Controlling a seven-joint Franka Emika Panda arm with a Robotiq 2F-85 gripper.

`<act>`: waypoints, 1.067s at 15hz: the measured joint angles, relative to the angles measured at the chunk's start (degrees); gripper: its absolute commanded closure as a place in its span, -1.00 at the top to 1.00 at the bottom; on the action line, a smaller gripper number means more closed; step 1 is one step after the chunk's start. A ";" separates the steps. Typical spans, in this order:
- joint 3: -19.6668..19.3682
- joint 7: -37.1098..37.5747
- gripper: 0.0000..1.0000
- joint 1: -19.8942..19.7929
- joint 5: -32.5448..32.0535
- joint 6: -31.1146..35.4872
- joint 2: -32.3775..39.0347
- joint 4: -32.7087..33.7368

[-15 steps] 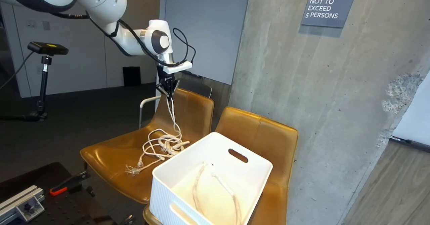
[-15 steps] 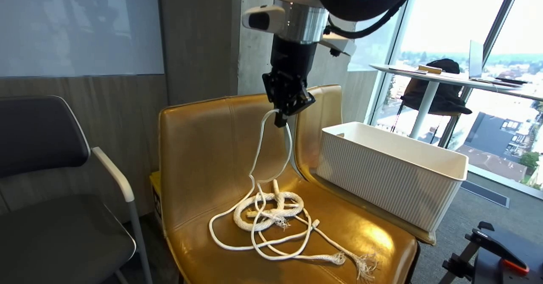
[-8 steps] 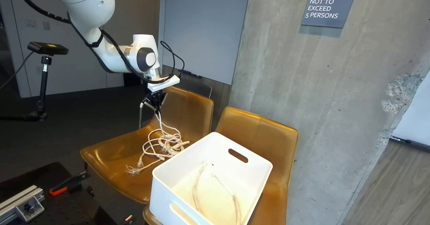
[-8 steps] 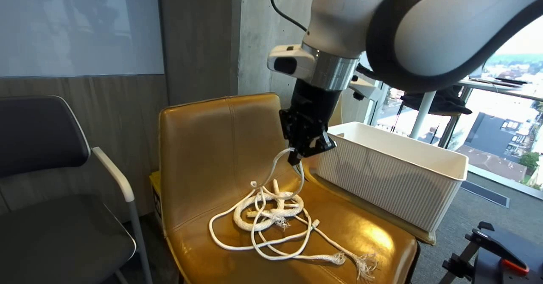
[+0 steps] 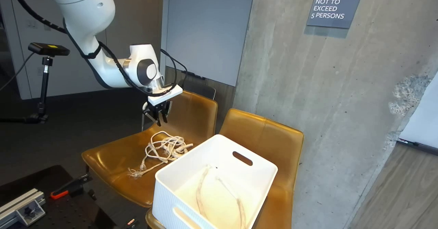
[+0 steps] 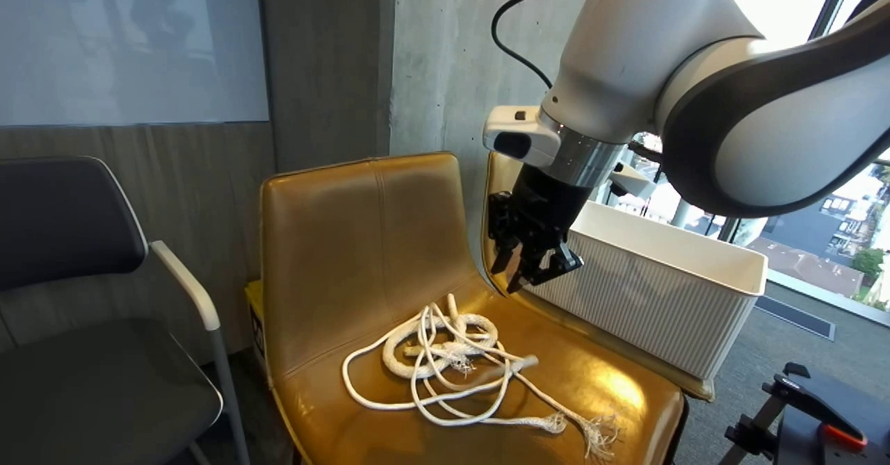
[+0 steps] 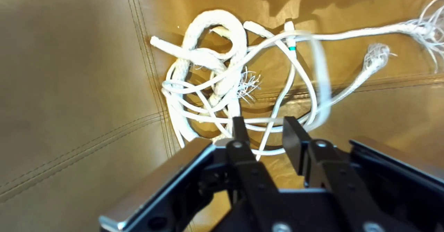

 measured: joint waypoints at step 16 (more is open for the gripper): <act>-1.51 -14.93 1.00 -13.90 2.07 -3.95 -14.20 -9.86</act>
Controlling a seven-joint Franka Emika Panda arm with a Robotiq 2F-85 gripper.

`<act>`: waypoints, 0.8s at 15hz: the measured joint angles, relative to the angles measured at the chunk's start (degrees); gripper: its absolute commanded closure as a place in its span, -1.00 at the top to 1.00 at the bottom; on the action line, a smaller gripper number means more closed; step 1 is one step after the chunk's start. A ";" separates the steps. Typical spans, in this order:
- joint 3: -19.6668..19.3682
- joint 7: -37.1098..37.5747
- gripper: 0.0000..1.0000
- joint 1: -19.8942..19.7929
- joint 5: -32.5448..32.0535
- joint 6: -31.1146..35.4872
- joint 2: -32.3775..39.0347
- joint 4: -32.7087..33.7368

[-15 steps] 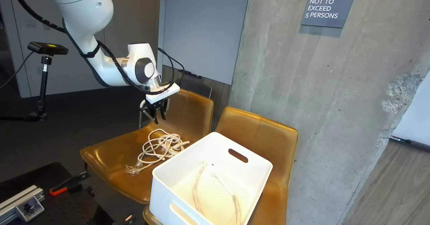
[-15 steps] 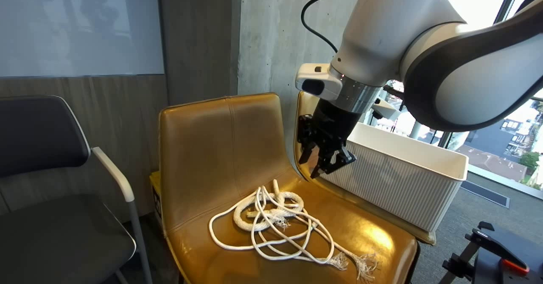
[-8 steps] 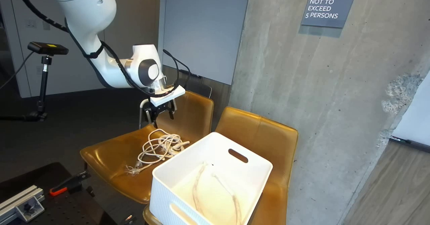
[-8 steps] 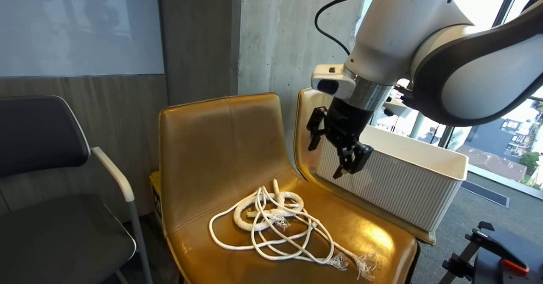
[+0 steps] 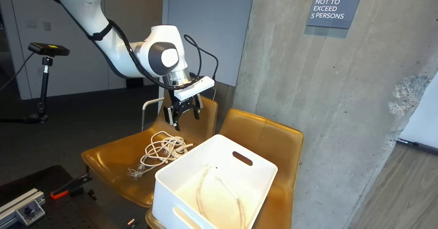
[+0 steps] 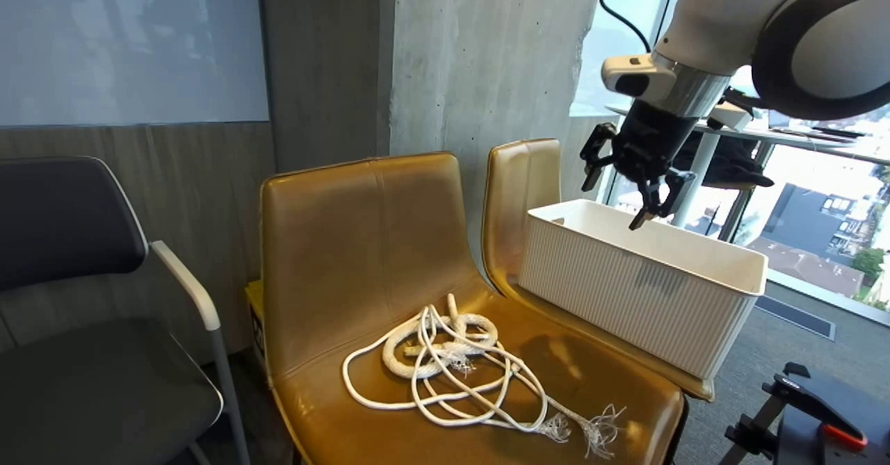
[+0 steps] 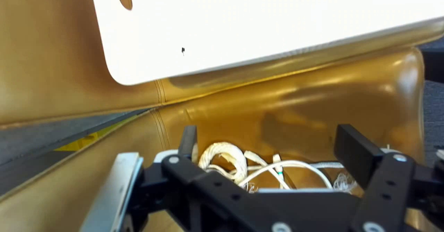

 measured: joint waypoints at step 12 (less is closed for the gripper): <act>-8.26 -7.15 1.00 -4.08 -0.33 -2.29 3.27 -0.19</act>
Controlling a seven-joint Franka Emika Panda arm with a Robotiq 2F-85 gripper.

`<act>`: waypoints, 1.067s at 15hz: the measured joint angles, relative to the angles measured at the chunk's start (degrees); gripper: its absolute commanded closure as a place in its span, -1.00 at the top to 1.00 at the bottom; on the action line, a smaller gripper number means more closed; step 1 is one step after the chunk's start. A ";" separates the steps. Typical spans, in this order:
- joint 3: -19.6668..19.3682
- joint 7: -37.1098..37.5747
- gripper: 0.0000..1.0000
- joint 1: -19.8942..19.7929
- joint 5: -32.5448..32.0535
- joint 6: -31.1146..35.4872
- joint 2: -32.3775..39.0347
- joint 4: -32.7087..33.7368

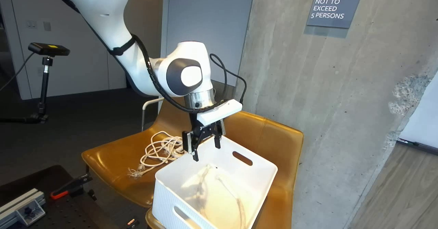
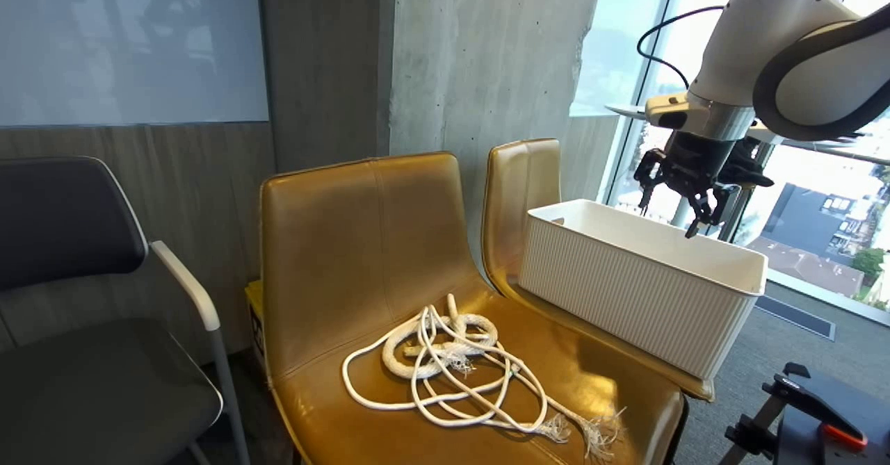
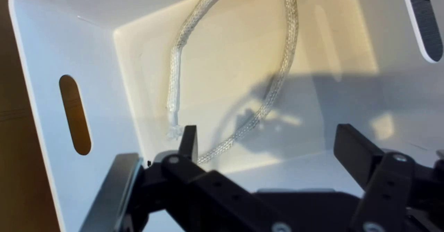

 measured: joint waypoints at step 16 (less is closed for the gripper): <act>-5.12 7.57 1.00 0.56 -10.53 11.33 18.76 0.49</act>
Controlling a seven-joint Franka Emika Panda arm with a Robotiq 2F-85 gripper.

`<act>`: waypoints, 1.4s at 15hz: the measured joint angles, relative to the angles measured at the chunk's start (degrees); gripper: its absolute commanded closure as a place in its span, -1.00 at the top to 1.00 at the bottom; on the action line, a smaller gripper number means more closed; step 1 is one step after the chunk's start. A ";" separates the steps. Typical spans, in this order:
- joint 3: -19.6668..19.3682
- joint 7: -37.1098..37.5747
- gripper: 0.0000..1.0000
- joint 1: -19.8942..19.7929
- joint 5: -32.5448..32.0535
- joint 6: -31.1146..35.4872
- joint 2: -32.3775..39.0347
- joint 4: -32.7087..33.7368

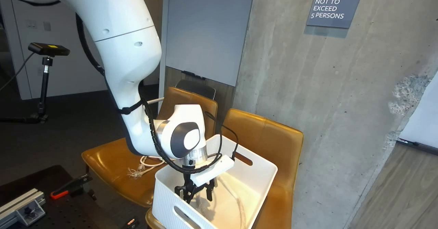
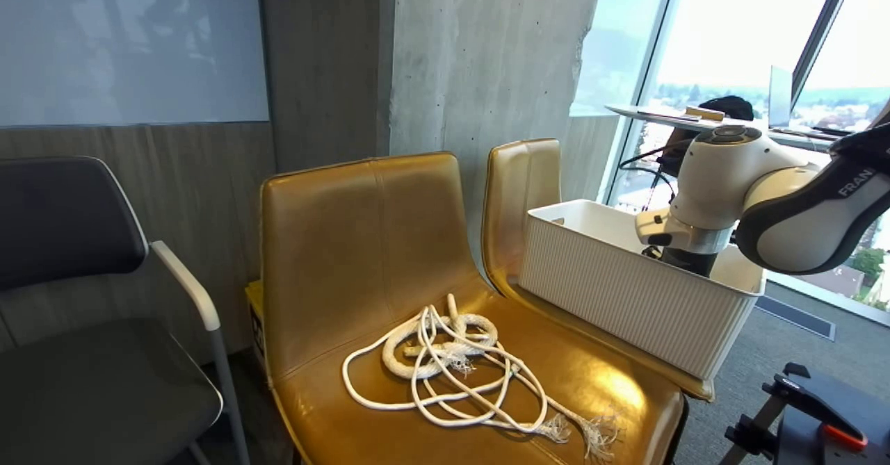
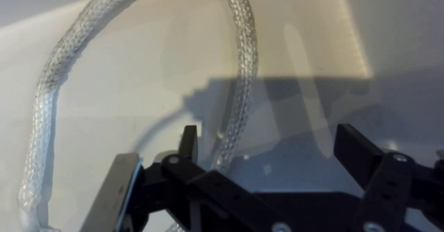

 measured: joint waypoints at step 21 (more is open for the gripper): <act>-2.42 2.06 1.00 -1.50 -0.94 2.00 17.39 28.52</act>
